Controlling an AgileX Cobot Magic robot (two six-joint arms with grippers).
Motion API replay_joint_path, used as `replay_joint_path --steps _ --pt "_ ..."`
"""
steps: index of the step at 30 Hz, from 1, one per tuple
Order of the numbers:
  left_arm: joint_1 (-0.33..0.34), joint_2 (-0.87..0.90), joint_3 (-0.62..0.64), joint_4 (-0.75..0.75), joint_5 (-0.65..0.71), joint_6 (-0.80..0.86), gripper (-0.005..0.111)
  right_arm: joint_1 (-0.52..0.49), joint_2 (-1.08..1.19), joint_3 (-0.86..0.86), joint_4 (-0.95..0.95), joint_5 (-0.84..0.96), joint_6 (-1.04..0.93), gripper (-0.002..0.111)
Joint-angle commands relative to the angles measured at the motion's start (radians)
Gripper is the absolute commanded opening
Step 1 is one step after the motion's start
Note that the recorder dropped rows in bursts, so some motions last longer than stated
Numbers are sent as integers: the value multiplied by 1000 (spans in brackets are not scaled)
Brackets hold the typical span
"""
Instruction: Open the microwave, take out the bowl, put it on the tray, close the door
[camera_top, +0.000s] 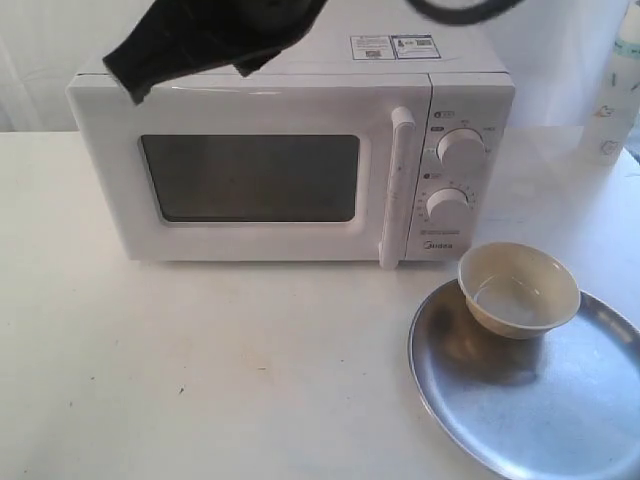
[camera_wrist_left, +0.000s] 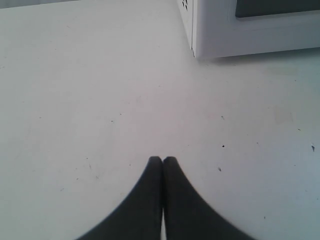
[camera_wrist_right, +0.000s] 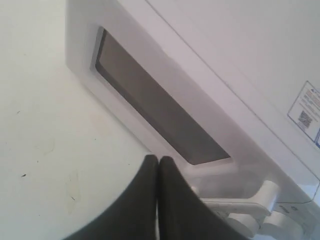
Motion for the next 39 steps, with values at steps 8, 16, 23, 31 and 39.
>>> replay_joint_path --steps 8,16,23,31,39 --pt "-5 -2 -3 -10 3 0 0 -2 -46 4 5 2 7 0" --pt "-5 -2 -3 -10 3 0 0 -2 -5 7 -118 -26 65 0" --pt "-5 -2 -3 -10 3 0 0 -70 -176 276 -272 2 531 0" --pt "-5 -2 -3 -10 3 0 0 -309 -630 1001 -293 -822 916 0" --pt "-5 -2 -3 -10 3 0 0 -655 -984 1503 -297 -1229 916 0"
